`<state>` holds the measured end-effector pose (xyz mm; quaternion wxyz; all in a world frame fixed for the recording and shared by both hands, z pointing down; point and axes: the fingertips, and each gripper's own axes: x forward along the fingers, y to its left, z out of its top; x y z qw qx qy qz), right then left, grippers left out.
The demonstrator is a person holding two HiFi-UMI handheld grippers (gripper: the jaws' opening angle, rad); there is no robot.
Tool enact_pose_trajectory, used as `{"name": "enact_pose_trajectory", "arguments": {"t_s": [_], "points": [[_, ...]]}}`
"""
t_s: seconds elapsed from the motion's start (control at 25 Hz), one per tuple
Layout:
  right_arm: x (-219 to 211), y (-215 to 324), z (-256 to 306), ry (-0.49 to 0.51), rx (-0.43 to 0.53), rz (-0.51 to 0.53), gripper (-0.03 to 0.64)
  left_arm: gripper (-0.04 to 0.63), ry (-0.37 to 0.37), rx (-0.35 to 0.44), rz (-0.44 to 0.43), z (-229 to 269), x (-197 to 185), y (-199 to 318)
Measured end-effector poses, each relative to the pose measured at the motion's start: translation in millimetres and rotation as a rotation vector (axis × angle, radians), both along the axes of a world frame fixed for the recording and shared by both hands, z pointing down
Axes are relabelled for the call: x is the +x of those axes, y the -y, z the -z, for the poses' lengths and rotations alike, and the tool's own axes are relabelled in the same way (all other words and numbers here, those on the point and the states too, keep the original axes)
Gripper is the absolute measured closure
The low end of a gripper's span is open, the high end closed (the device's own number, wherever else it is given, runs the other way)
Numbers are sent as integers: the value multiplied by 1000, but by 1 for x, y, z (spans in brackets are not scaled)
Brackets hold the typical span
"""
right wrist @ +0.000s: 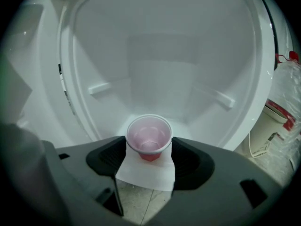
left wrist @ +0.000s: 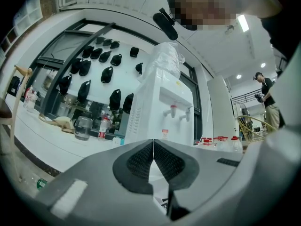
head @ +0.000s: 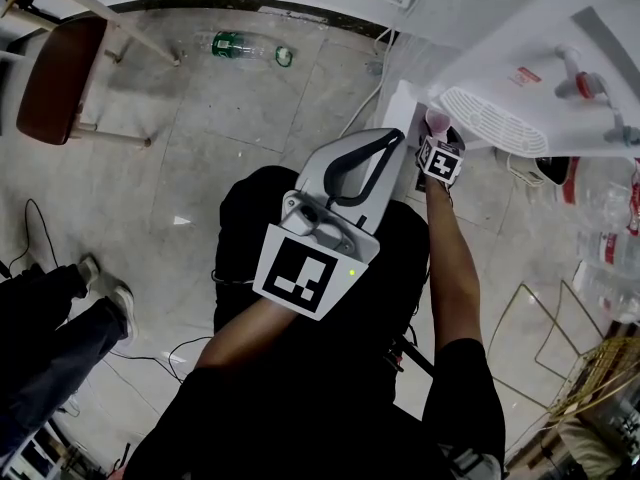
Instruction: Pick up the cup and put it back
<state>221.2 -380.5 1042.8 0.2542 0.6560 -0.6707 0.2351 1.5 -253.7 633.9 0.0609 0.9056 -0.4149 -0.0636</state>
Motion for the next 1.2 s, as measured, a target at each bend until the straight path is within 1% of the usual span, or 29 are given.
{"name": "enact_pose_trajectory", "arguments": {"t_s": [0.2,0.4,0.52,0.76,1.04,1.2], "points": [[-4,-8,14,6,26,23,328,588,5,3,-3,1,2,-2],[-7,-28,36,18,38,52,330,588,-5,3,5,3,0,-5],[-7,-43,49,17,45,71,331,588,1,17,6,6,2,-8],[-9,-74,86,46,61,108,333,588,-31,27,-26,11,13,-23],[-9,-113,130,63,70,167,333,588,-23,38,-53,18,29,-33],[-6,-138,160,71,81,193,336,588,2,58,-60,21,41,-38]]}}
